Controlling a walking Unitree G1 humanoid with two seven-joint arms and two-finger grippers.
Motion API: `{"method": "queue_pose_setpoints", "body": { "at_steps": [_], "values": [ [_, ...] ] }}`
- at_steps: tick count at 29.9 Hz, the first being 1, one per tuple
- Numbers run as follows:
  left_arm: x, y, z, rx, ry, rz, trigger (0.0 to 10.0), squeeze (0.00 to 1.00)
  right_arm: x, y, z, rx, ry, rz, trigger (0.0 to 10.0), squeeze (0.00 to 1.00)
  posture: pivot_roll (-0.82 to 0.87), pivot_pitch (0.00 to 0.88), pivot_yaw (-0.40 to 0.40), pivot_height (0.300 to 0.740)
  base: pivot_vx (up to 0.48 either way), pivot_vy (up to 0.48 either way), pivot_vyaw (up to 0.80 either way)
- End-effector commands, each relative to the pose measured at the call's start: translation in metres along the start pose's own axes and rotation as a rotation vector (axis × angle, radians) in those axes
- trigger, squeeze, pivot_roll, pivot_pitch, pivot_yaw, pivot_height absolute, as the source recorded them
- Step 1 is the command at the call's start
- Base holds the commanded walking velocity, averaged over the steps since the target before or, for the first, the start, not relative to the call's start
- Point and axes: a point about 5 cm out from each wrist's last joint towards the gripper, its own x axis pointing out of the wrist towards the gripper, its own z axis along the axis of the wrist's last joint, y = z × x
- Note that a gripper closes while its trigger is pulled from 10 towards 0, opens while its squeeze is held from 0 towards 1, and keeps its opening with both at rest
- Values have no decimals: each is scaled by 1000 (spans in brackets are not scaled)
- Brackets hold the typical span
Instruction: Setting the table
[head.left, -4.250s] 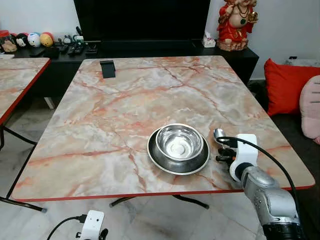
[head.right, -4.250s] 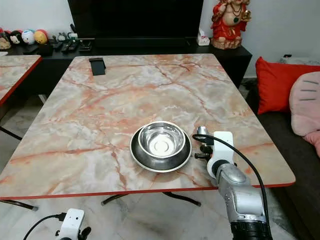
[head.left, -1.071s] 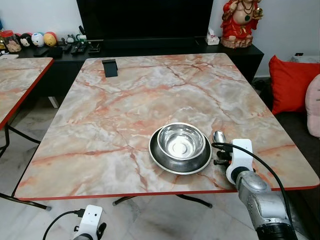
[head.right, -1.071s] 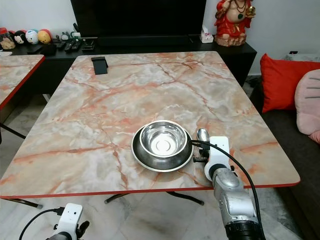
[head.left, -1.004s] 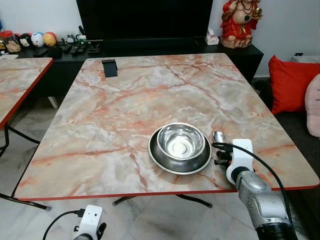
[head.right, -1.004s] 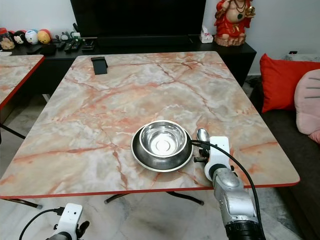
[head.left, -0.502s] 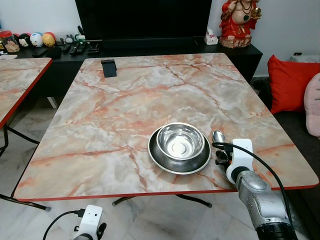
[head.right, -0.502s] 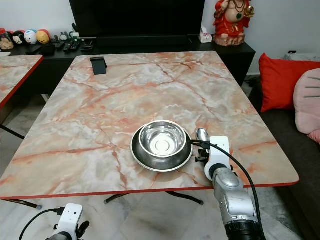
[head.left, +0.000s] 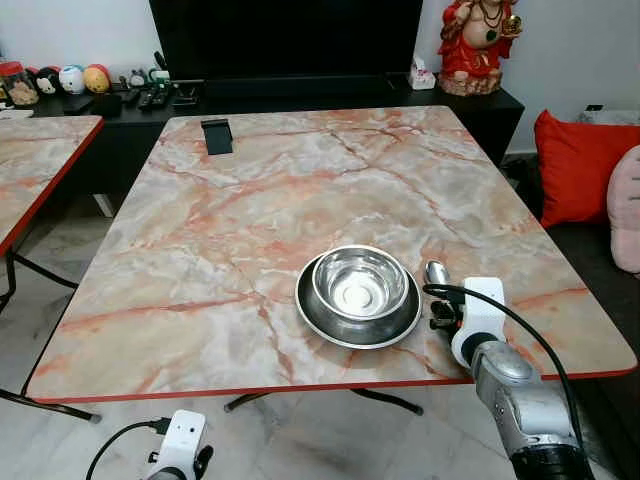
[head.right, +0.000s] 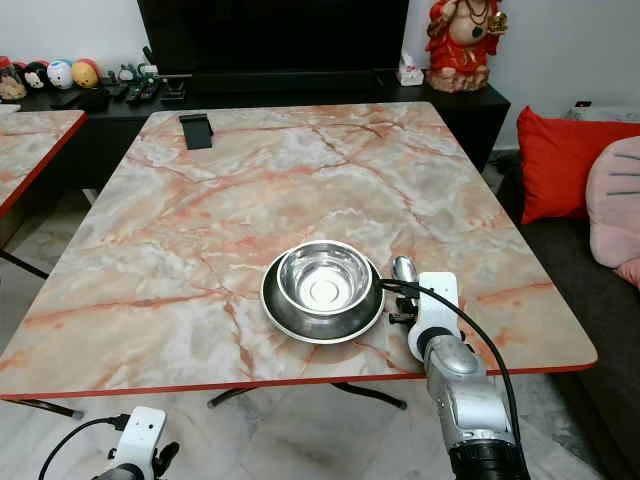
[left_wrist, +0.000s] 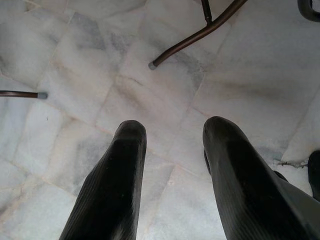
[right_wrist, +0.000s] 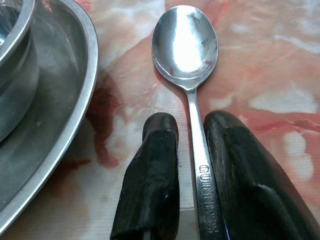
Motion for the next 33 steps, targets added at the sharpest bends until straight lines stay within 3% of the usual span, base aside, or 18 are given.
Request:
{"method": "queue_pose_setpoints", "body": {
  "at_steps": [1,33],
  "values": [
    [-1,1,-3,19,17,-1,10000,0,1,4,-9,9,57,15,10000,0,-25,0,30,740,0,0,0],
    [-1,1,-5,24,27,2,10000,0,1,11,-11,26,78,43,10000,0,-27,0,31,740,0,0,0]
  ]
}}
